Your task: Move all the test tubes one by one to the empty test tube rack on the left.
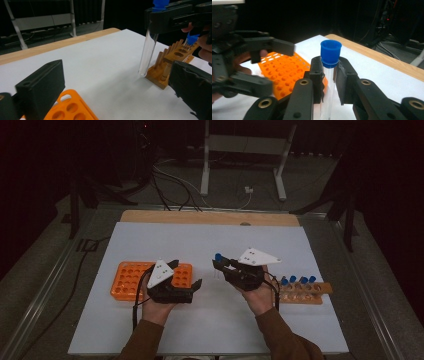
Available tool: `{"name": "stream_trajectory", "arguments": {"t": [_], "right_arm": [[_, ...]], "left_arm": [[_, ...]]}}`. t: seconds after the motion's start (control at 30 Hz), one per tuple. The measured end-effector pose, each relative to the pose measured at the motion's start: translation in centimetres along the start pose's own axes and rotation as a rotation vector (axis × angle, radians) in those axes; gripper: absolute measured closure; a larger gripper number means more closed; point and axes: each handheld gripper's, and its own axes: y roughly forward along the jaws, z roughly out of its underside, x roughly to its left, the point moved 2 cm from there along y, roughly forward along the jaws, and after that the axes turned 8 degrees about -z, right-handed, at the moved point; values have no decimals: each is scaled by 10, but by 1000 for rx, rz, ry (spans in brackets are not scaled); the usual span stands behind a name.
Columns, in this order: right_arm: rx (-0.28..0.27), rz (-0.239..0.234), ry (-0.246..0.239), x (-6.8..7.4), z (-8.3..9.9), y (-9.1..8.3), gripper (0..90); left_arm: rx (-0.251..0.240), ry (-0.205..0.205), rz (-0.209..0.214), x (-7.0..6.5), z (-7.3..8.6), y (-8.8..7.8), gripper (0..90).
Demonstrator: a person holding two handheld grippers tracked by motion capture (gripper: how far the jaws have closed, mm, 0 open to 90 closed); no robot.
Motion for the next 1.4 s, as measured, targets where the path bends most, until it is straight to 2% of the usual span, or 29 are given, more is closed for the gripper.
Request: {"name": "stream_trajectory", "arguments": {"t": [0.17,0.2,0.27,0.37,0.47,0.6,0.83,0.97,1.03,1.17,1.3,1.4], "right_arm": [[3,-20,-10,6,-1,9,766],[3,-25,-8,7,-1,10,766],[3,-31,-7,9,0,13,766],[1,-43,-4,11,1,16,766],[0,-52,-2,13,2,17,766],[-3,-60,3,14,2,18,766],[0,-69,1,16,2,19,766],[6,-73,1,16,3,19,754],[0,-86,2,16,3,18,675],[-12,-118,8,13,3,14,433],[-6,-99,9,10,6,9,227],[-4,-71,17,7,9,5,136]], "left_arm": [[6,-10,46,-8,-1,11,107],[2,-9,57,-10,-2,12,166],[3,0,73,-14,-3,14,224],[0,6,100,-17,-5,16,392],[0,10,114,-18,-5,18,525],[-3,19,121,-18,-5,18,658],[-4,27,137,-17,-4,17,766],[-2,39,136,-18,-4,17,776],[1,41,130,-17,-3,17,776],[7,37,108,-11,0,15,776],[15,35,85,-3,6,10,777],[20,35,66,2,10,6,777]]}}
